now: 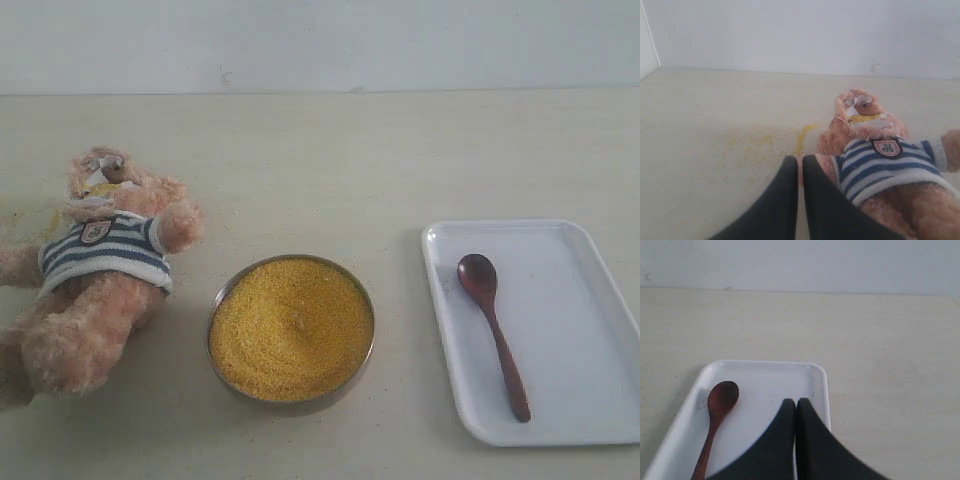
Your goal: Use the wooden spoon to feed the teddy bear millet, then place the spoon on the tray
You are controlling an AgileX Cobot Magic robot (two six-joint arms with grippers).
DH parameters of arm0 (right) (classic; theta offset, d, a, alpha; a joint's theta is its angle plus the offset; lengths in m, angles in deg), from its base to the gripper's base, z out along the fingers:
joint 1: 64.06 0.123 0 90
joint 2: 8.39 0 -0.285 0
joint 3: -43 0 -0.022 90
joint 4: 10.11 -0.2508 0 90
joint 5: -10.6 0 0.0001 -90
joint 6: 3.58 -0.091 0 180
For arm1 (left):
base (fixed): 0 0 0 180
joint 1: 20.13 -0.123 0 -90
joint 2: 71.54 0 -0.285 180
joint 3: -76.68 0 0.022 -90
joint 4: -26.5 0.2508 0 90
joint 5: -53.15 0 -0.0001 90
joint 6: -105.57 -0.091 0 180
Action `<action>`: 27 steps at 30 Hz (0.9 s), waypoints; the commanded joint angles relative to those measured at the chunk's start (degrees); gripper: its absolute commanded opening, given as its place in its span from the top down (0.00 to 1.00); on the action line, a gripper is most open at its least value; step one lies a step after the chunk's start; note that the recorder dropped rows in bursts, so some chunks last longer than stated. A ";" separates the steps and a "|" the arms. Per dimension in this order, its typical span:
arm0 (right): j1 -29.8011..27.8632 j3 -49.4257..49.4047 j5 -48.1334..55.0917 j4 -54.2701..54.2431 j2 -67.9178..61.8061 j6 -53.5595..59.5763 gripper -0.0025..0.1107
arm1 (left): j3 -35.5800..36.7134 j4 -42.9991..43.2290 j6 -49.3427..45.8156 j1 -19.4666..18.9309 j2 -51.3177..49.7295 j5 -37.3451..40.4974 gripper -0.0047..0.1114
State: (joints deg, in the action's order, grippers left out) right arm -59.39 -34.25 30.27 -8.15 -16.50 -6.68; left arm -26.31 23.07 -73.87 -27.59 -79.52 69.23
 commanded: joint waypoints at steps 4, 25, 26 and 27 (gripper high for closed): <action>-0.15 0.03 -0.23 -0.08 0.32 0.14 0.98 | 0.20 -0.06 -0.11 -0.28 0.19 -0.64 0.91; -0.15 0.03 -0.23 -0.08 0.32 0.14 0.98 | 0.20 -6.88 5.11 -0.28 0.19 -17.46 0.91; -0.15 0.03 -0.23 -0.08 0.32 0.14 0.98 | 0.20 -9.08 7.56 -0.28 0.19 -22.06 0.91; -0.15 0.03 -0.23 -0.08 0.32 0.14 0.98 | 0.20 -11.80 10.95 -0.28 0.19 -27.35 0.91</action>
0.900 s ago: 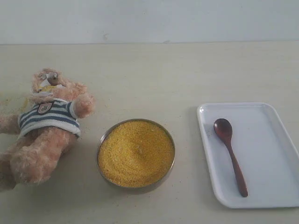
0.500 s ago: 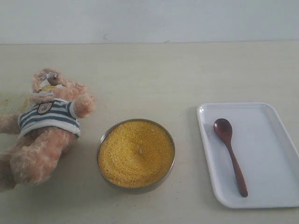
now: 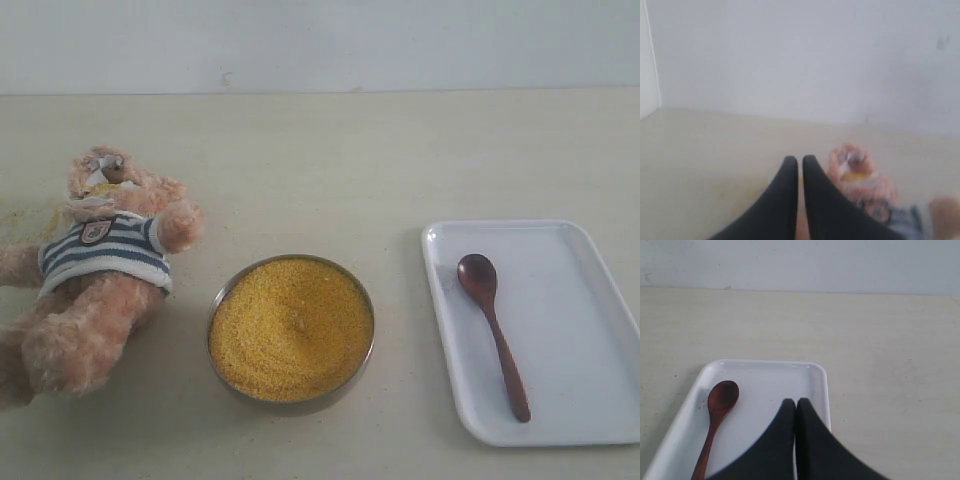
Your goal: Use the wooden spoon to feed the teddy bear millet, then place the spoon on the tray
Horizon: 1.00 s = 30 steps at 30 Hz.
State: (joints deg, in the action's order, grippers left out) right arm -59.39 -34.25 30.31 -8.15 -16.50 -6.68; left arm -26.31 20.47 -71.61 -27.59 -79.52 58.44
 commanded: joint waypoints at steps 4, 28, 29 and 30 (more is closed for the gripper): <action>-0.15 0.03 -0.27 -0.08 0.32 0.14 0.98 | 0.20 -11.79 30.83 -0.28 0.19 -29.98 0.91; -0.15 0.03 -0.27 -0.08 0.32 0.14 0.98 | -44.47 -0.88 -3.17 6.71 -52.60 40.64 0.89; -0.15 0.03 -0.27 -0.08 0.32 0.14 0.98 | -44.47 -2.86 -3.72 6.82 -54.66 41.71 0.87; -0.15 0.03 -0.27 -0.08 0.32 0.14 0.98 | -44.47 -5.72 -5.02 6.82 -57.64 42.60 0.83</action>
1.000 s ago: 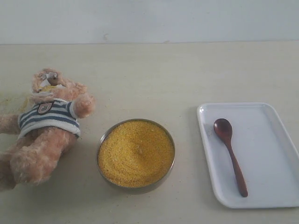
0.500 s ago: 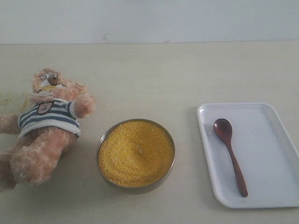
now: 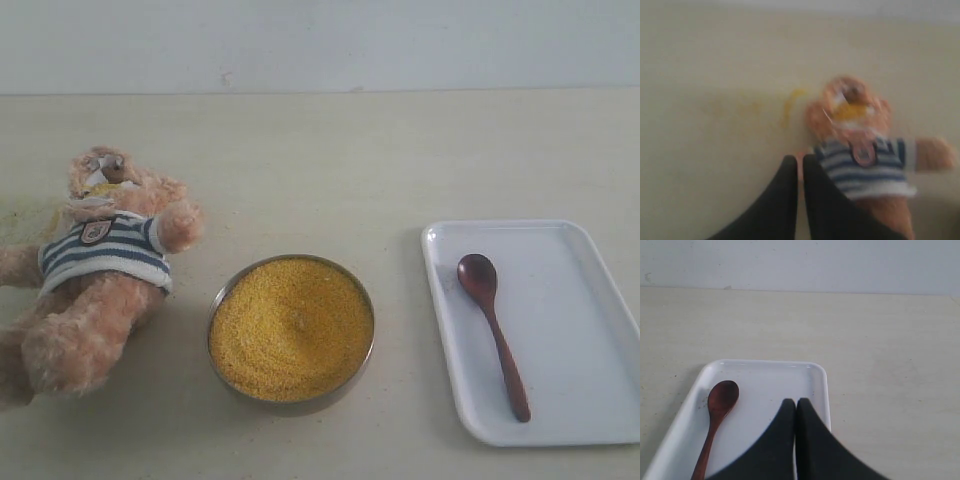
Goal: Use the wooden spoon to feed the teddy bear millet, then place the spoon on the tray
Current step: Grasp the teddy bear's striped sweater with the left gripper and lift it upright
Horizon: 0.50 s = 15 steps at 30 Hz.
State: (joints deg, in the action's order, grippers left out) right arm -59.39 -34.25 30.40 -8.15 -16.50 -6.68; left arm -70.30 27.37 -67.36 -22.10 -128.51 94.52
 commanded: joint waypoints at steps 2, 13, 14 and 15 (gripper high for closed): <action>-0.15 0.03 -0.37 -0.08 0.32 0.14 0.98 | -0.48 -16.21 -12.90 1.33 -12.78 7.19 0.74; -0.15 0.03 -0.37 -0.08 0.32 0.14 0.98 | -0.48 -30.21 -25.07 1.33 -27.01 3.95 0.17; -0.15 0.03 -0.37 -0.08 0.32 0.14 0.98 | -0.48 -30.21 -25.07 1.33 -27.82 3.79 0.15; -0.15 0.03 -0.37 -0.08 0.32 0.14 0.98 | -0.48 -30.21 -25.07 1.33 -28.60 3.29 0.13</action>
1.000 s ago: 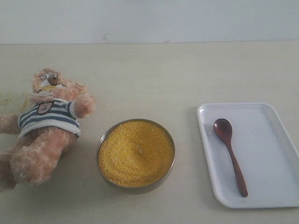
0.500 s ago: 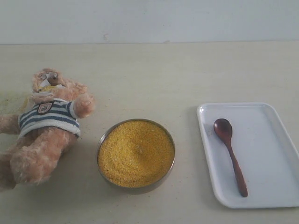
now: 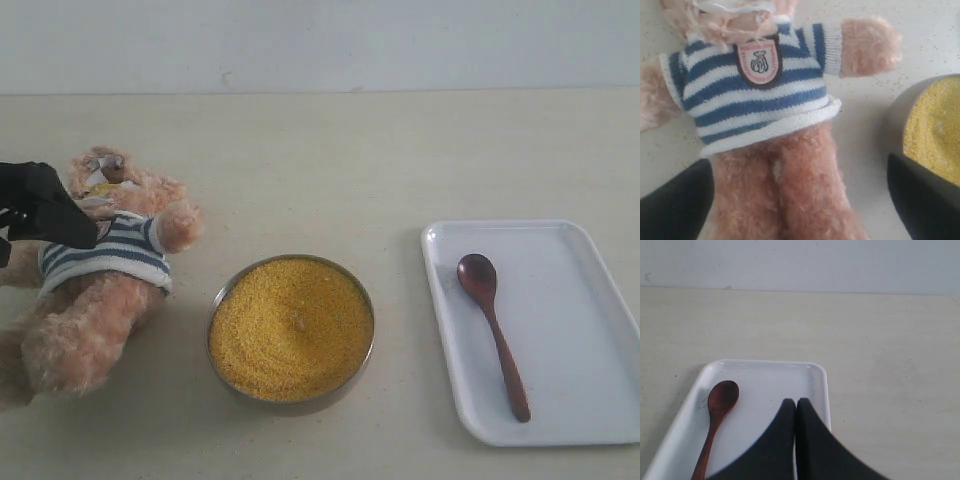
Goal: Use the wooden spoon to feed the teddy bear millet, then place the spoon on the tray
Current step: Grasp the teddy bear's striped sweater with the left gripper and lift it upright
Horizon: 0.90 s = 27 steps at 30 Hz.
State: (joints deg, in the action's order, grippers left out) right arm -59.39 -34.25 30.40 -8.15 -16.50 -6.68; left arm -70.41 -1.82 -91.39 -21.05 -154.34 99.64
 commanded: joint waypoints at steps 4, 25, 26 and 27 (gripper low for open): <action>-0.15 0.03 -0.37 -0.08 0.32 0.14 0.98 | -0.37 -0.55 -1.03 0.28 -5.50 -3.29 0.13; -0.15 0.03 -0.37 -0.08 0.32 0.14 0.98 | -1.70 0.71 -1.95 4.91 -24.18 -8.56 0.13; -0.15 0.03 -0.37 -0.08 0.32 0.14 0.98 | -1.70 0.71 -1.95 4.91 -24.29 -8.56 0.13; -0.15 0.03 -0.37 -0.08 0.32 0.14 0.98 | -1.70 0.71 -1.95 4.91 -24.29 -8.56 0.14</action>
State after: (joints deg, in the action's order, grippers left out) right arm -59.39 -34.25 30.40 -8.15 -16.50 -6.68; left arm -71.84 -1.01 -93.14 -16.72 -178.20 91.23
